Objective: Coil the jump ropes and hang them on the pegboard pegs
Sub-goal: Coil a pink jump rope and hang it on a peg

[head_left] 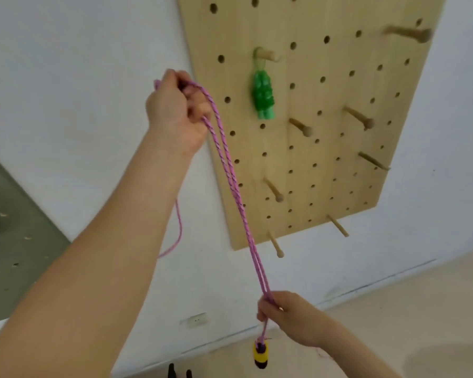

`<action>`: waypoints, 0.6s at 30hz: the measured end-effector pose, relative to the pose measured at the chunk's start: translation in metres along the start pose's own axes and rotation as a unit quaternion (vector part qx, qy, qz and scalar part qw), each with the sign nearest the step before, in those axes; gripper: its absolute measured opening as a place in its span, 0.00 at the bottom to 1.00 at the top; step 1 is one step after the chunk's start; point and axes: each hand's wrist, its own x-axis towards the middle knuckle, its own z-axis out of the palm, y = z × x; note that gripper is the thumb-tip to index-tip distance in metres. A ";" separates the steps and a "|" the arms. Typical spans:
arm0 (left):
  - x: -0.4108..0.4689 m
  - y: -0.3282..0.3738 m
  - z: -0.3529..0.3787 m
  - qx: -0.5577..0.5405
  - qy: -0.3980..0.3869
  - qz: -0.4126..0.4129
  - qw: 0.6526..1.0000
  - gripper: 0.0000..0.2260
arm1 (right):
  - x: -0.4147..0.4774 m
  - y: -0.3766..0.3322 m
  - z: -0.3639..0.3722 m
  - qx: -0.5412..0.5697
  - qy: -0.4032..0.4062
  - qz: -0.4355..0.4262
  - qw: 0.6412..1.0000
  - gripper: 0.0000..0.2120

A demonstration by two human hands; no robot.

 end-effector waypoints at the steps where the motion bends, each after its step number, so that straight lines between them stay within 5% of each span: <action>1: 0.004 0.001 0.009 -0.020 0.001 0.007 1.000 0.17 | -0.007 0.020 -0.009 0.009 0.000 0.024 1.000 0.15; 5: 0.015 -0.004 0.038 -0.051 -0.039 0.018 0.998 0.17 | -0.036 0.069 -0.053 0.074 0.065 0.087 0.991 0.16; 8: 0.015 -0.042 0.030 0.108 -0.088 -0.024 0.990 0.07 | -0.048 0.056 -0.087 0.156 0.103 0.070 0.980 0.19; 11: -0.010 -0.101 -0.014 0.418 -0.153 -0.116 0.888 0.07 | -0.057 0.010 -0.120 0.259 0.154 0.009 0.953 0.20; 14: -0.061 -0.155 -0.050 0.500 -0.297 -0.206 0.787 0.22 | -0.050 -0.026 -0.143 0.272 0.247 -0.049 0.929 0.19; 16: -0.094 -0.181 -0.055 0.437 -0.362 -0.200 0.799 0.21 | -0.043 -0.040 -0.150 0.225 0.290 -0.073 0.927 0.21; 18: -0.107 -0.196 -0.054 0.363 -0.326 -0.173 0.856 0.29 | -0.041 -0.053 -0.155 0.203 0.302 -0.090 0.927 0.22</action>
